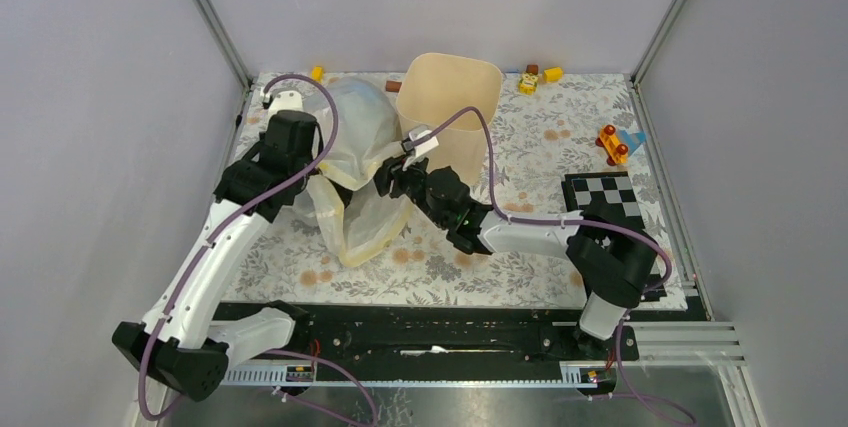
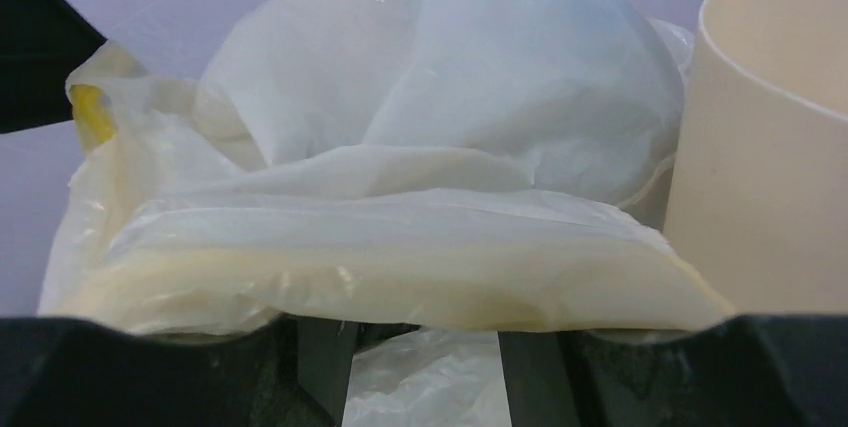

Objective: Put the trash bags into the trash bin

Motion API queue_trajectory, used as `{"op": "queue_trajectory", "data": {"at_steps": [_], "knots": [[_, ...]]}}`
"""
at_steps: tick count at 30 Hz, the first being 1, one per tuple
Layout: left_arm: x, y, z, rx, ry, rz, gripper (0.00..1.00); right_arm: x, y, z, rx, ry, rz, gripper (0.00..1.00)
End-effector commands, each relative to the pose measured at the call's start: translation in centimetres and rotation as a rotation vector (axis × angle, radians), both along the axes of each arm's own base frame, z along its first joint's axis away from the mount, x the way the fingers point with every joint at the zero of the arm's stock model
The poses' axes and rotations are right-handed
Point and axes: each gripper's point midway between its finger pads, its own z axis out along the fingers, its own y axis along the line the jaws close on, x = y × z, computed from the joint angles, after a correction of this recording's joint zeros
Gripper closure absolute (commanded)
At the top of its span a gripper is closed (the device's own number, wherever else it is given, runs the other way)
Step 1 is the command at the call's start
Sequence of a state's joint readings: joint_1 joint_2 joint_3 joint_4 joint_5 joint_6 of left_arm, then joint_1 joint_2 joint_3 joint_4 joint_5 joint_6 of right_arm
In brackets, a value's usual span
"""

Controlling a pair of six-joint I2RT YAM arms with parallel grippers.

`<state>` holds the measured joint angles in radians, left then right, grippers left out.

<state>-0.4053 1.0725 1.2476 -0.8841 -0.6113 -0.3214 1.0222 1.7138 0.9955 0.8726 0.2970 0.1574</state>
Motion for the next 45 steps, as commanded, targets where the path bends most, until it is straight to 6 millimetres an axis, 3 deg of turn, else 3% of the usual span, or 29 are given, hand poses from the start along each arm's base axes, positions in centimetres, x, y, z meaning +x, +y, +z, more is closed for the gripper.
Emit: {"op": "queue_trajectory", "data": {"at_steps": [1, 4, 7, 13, 19, 23, 29, 34, 39, 41, 45], "knots": [[1.5, -4.9, 4.6, -0.212, -0.112, -0.206, 1.00, 0.1, 1.1, 2.2, 0.070, -0.074, 0.016, 0.45], [0.8, -6.0, 5.8, -0.262, -0.121, -0.262, 1.00, 0.4, 0.2, 2.5, 0.091, -0.101, -0.026, 0.47], [-0.2, -5.8, 7.1, -0.272, -0.139, -0.275, 1.00, 0.8, -0.5, 3.4, 0.077, -0.134, -0.059, 0.48], [-2.3, -2.8, 8.6, -0.216, -0.165, -0.180, 1.00, -0.1, -1.8, 4.7, 0.107, -0.147, -0.055, 0.48], [-4.1, 0.1, 8.0, -0.162, -0.148, -0.051, 1.00, -2.1, -3.0, 2.5, 0.108, -0.112, 0.001, 0.45], [-4.5, 0.1, 7.5, -0.159, -0.131, -0.058, 0.99, -4.2, -2.7, 0.9, 0.074, -0.120, 0.068, 0.44], [-4.9, 0.1, 7.4, -0.160, -0.125, -0.073, 0.99, -8.1, -1.2, -1.4, -0.118, -0.331, 0.050, 0.43], [-5.4, 0.4, 7.1, -0.149, -0.119, -0.072, 0.99, -8.7, 1.5, -3.6, -0.312, -0.449, -0.007, 0.59], [-6.1, 1.4, 6.5, -0.110, -0.101, -0.048, 0.99, -7.2, 4.3, -6.4, -0.477, -0.481, -0.017, 0.91], [-6.3, 1.7, 6.1, -0.098, -0.091, -0.038, 0.99, -6.8, 5.8, -8.0, -0.551, -0.465, 0.002, 0.99], [-6.6, 2.0, 5.5, -0.089, -0.084, -0.024, 0.99, -6.2, 7.8, -9.8, -0.583, -0.441, 0.034, 1.00]]}}
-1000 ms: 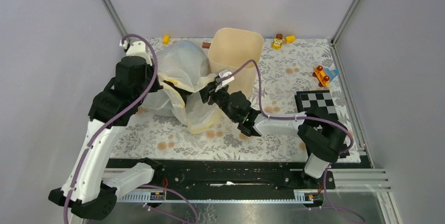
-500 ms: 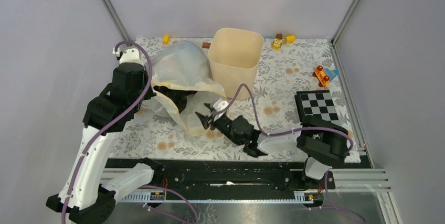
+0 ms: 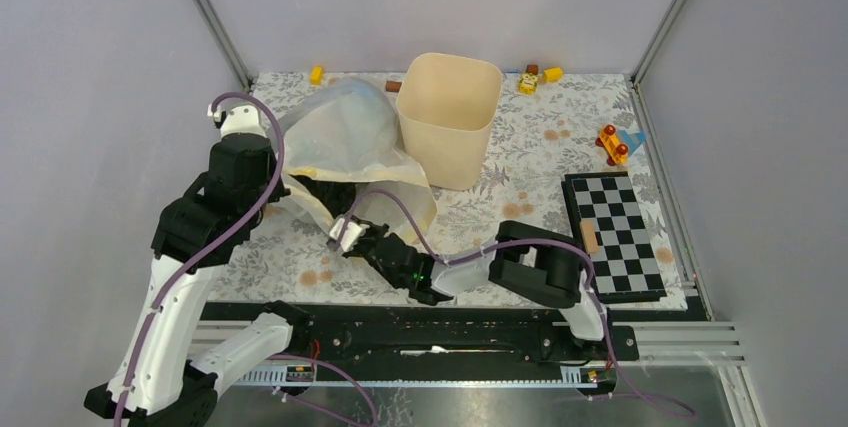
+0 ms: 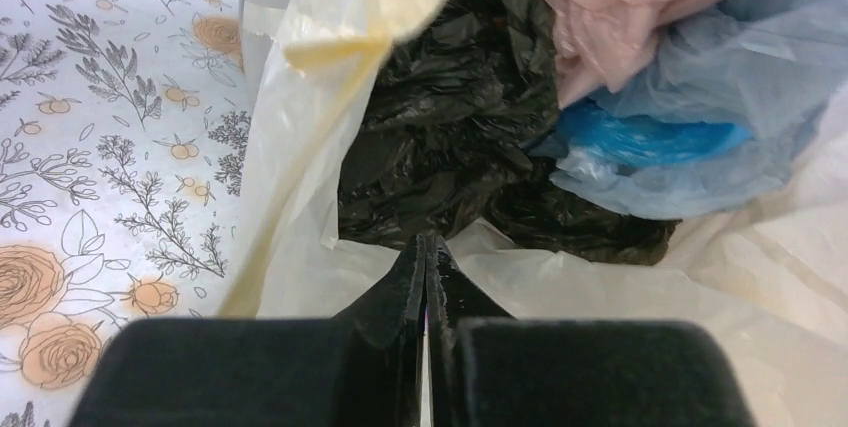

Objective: Put the trash bags into the trash bin

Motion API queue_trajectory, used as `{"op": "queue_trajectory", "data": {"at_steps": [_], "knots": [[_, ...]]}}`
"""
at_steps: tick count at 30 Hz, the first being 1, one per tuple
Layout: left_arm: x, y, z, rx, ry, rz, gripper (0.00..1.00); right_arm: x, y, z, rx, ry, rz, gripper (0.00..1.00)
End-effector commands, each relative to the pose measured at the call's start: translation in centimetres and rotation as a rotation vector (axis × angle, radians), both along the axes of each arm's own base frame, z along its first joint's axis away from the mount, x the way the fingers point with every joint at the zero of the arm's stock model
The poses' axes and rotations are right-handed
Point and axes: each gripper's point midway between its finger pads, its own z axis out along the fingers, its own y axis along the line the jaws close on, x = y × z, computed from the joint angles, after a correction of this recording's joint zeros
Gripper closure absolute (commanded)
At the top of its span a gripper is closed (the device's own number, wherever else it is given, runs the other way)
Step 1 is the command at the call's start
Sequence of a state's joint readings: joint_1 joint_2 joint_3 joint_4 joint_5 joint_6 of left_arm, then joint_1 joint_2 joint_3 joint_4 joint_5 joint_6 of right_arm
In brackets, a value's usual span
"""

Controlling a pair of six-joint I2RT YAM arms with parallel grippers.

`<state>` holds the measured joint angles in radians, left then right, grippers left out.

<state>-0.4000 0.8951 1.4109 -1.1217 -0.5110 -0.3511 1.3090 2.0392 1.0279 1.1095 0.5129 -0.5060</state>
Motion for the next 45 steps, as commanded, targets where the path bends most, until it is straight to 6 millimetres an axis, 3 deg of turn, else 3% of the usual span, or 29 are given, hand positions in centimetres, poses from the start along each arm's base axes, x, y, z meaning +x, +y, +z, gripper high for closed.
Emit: {"op": "queue_trajectory", "data": {"at_steps": [1, 11, 20, 25, 29, 34, 39, 42, 45], "knots": [[-0.3, 1.0, -0.3, 0.031, -0.003, 0.037, 0.99, 1.4, 1.7, -0.4, -0.041, 0.000, -0.021, 1.00], [-0.4, 1.1, -0.4, 0.035, 0.000, 0.038, 1.00, 6.8, 3.8, -0.2, 0.051, 0.207, -0.006, 0.97], [0.3, 0.5, -0.6, 0.026, -0.007, 0.023, 1.00, 11.4, 4.6, 4.9, 0.230, 0.288, 0.016, 0.77], [1.6, -0.6, 0.7, -0.021, -0.072, -0.006, 0.99, 12.4, 5.5, 7.6, 0.352, 0.302, 0.034, 0.71], [2.6, -0.5, 1.0, 0.000, -0.083, 0.011, 0.99, 12.8, 5.8, 9.3, 0.425, 0.315, 0.046, 0.54], [3.0, -0.3, 1.3, 0.006, -0.105, 0.028, 0.99, 14.8, 6.1, 9.3, 0.496, 0.365, -0.007, 0.41], [3.3, 0.2, 1.0, 0.028, -0.108, 0.052, 0.99, 17.0, 5.7, 9.2, 0.546, 0.350, -0.104, 0.48], [3.3, 0.6, 0.8, 0.047, -0.105, 0.072, 0.99, 17.7, 5.1, 9.2, 0.544, 0.342, -0.159, 0.35], [3.2, 1.1, 0.8, 0.063, -0.109, 0.095, 0.99, 16.7, 5.1, 8.3, 0.495, 0.369, -0.121, 0.28]]}}
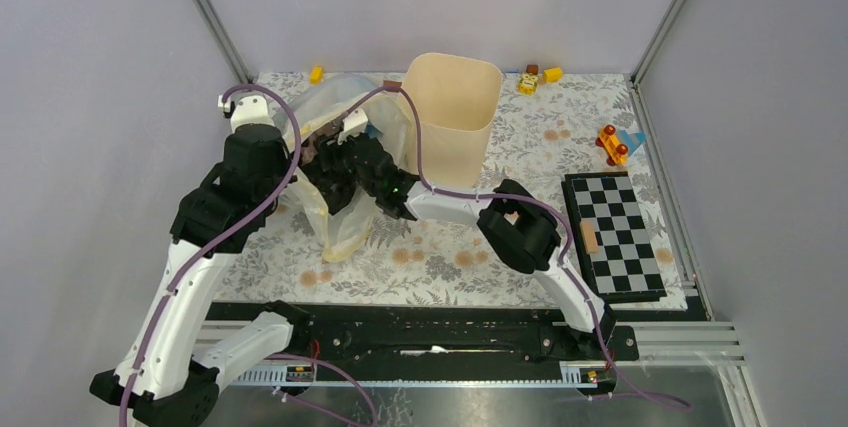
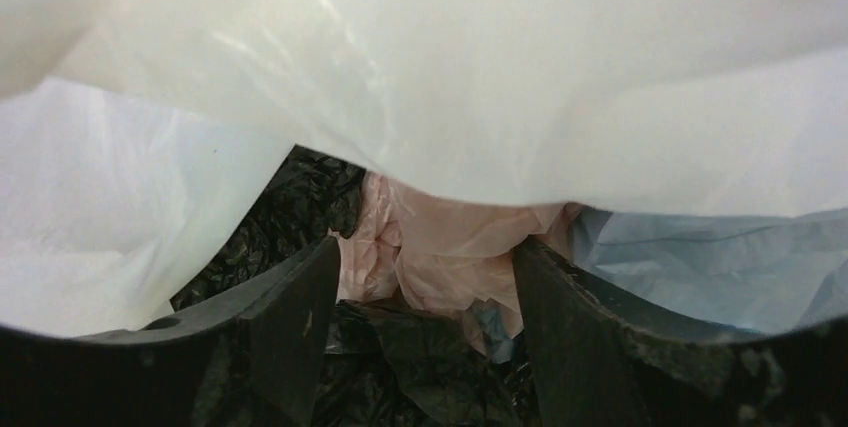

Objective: Put the trash bags into the trash bin

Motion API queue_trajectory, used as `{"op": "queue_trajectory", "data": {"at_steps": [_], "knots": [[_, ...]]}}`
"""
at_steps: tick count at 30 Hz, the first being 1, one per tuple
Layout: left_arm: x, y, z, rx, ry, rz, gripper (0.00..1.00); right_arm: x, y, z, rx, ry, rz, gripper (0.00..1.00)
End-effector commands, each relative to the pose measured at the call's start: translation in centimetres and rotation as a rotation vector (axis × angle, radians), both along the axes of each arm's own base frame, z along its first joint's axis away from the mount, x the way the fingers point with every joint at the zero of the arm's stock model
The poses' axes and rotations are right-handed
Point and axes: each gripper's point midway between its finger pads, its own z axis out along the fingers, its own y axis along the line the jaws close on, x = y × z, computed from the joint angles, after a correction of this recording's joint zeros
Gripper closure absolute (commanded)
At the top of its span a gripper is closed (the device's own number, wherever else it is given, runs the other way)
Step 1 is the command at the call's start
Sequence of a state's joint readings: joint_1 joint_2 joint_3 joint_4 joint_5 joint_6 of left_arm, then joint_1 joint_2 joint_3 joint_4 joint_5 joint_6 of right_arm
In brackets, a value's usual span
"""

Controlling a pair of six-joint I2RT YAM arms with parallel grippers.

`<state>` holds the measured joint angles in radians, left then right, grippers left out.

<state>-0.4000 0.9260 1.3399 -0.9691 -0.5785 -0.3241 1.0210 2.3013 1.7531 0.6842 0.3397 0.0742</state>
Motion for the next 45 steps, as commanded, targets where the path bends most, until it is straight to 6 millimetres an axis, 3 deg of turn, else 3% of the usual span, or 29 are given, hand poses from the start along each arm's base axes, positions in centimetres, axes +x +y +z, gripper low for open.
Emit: {"op": "queue_trajectory", "data": {"at_steps": [1, 8, 13, 21, 22, 24, 27, 28, 32, 36, 41, 45], "knots": [[0.3, 1.2, 1.0, 0.031, -0.055, 0.058, 0.99, -0.4, -0.9, 1.9, 0.027, 0.004, 0.006, 0.26], [0.2, 0.9, -0.5, 0.026, -0.027, 0.044, 0.99, -4.6, -2.9, 0.0, 0.048, 0.145, 0.092, 0.25], [0.1, 0.5, -1.3, 0.010, -0.014, 0.027, 0.99, -7.6, -0.6, -1.4, 0.030, 0.203, 0.125, 0.22], [-0.5, 0.6, -2.9, 0.006, 0.006, 0.025, 0.99, -7.5, 0.5, -4.8, 0.034, 0.335, 0.058, 0.25], [-0.5, 0.5, -3.1, 0.001, 0.006, 0.018, 0.99, -7.6, 0.5, -5.0, 0.030, 0.344, 0.057, 0.32], [-0.4, 0.2, -3.7, -0.005, 0.013, 0.007, 0.99, -7.8, 0.3, -4.9, 0.028, 0.349, 0.061, 0.62], [-0.2, 0.0, -4.7, -0.003, 0.030, 0.004, 0.99, -8.6, -0.4, -3.1, 0.053, 0.334, 0.090, 0.93], [-0.2, 0.0, -4.9, -0.004, 0.032, 0.003, 0.99, -8.9, -0.9, -2.1, 0.065, 0.327, 0.097, 1.00], [0.0, -0.2, -5.2, -0.009, 0.037, 0.007, 0.99, -10.6, -3.5, 1.4, 0.085, 0.290, 0.126, 1.00], [0.2, -0.4, -6.0, -0.017, 0.054, 0.011, 0.99, -12.4, -7.4, 2.9, 0.079, 0.270, 0.118, 1.00], [0.9, -1.7, -8.3, -0.063, 0.091, -0.018, 1.00, -13.3, -13.6, 5.7, 0.076, 0.211, 0.016, 1.00], [1.8, -3.1, -10.3, -0.111, 0.122, -0.030, 1.00, -14.1, -19.1, 9.4, 0.097, 0.152, -0.070, 1.00]]}}
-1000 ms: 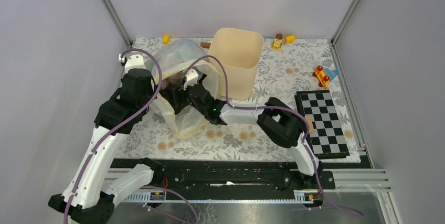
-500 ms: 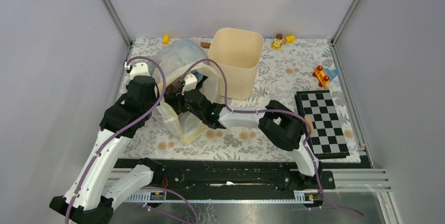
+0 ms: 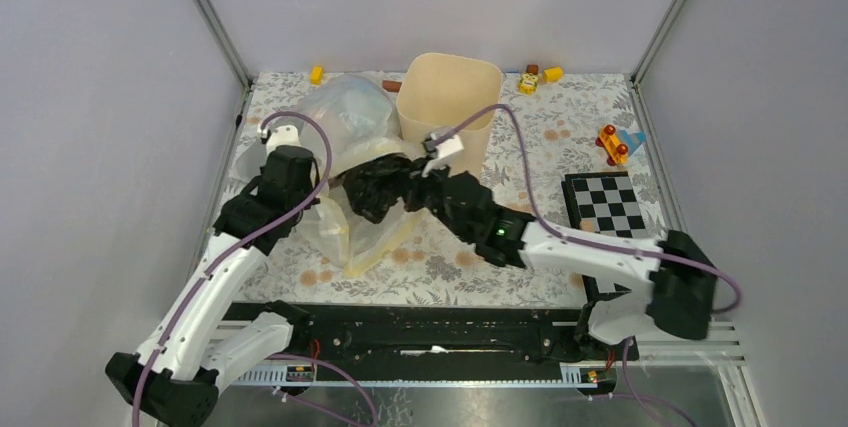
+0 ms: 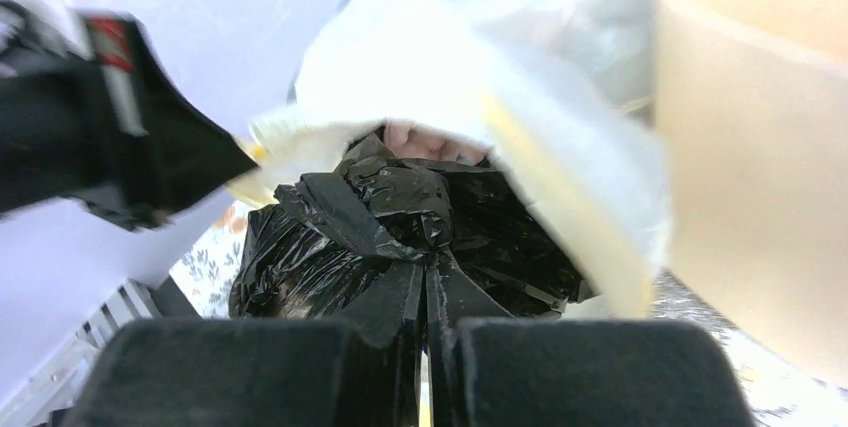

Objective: Put the trash bags into the trash bin

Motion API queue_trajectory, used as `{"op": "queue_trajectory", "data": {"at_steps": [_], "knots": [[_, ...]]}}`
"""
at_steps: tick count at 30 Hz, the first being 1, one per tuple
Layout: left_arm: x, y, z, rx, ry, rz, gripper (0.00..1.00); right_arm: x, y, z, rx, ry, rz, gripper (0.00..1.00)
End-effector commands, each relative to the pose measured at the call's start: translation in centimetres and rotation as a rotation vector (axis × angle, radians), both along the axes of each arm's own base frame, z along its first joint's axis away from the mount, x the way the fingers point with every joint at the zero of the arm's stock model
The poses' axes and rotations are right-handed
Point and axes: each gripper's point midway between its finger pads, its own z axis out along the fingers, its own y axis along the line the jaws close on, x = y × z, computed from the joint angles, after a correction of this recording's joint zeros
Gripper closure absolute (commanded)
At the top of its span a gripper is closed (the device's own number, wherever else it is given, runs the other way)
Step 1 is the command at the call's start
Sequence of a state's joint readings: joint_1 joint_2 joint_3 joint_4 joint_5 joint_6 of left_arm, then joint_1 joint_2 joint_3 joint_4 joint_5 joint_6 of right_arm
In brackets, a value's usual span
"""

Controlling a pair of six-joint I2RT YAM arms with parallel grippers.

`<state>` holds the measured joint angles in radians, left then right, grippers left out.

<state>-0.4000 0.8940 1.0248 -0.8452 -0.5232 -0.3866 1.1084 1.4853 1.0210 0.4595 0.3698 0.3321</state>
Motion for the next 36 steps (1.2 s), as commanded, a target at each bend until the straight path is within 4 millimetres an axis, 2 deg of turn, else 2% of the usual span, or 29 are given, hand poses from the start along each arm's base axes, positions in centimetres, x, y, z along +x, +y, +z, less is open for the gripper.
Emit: {"op": "queue_trajectory", "data": {"at_steps": [1, 8, 11, 15, 18, 22, 25, 28, 31, 32, 34, 36], "knots": [[1.9, -2.2, -1.1, -0.113, -0.016, -0.008, 1.00, -0.1, -6.2, 4.8, 0.016, -0.089, -0.148, 1.00], [3.9, -6.1, -3.5, -0.290, 0.014, -0.046, 1.00, -2.4, -14.4, 10.6, 0.108, -0.147, -0.247, 1.00], [4.8, -7.3, -4.7, -0.374, 0.000, -0.026, 1.00, -3.3, -17.7, 11.9, 0.152, -0.142, -0.301, 1.00], [5.8, -8.0, -8.0, -0.455, -0.007, 0.045, 1.00, -3.9, -21.9, 12.3, 0.170, -0.124, -0.396, 1.00], [6.6, -8.0, -10.6, -0.485, 0.000, 0.123, 1.00, -4.2, -24.8, 11.5, 0.159, -0.103, -0.481, 1.00], [7.9, -6.7, -13.6, -0.470, 0.000, 0.227, 1.00, -4.4, -26.4, 9.5, 0.107, -0.069, -0.532, 1.00], [9.1, -4.2, -15.2, -0.427, -0.002, 0.323, 1.00, -4.6, -26.5, 8.1, 0.085, -0.047, -0.531, 1.00], [9.7, 1.5, -16.5, -0.379, -0.012, 0.505, 1.00, -4.5, -26.3, 6.4, 0.042, -0.022, -0.534, 1.00], [9.2, 8.2, -16.5, -0.387, -0.060, 0.699, 1.00, -4.4, -25.9, 4.1, -0.036, 0.017, -0.537, 1.00], [8.8, 9.7, -16.1, -0.399, -0.090, 0.751, 1.00, -4.4, -25.9, 3.6, -0.060, 0.028, -0.541, 1.00], [8.7, 11.3, -14.9, -0.427, -0.165, 0.809, 1.00, -4.3, -25.5, 2.4, -0.103, 0.049, -0.538, 1.00], [10.1, 10.7, -13.1, -0.474, -0.235, 0.742, 1.00, -4.4, -24.7, 1.4, -0.131, 0.070, -0.506, 1.00]]}}
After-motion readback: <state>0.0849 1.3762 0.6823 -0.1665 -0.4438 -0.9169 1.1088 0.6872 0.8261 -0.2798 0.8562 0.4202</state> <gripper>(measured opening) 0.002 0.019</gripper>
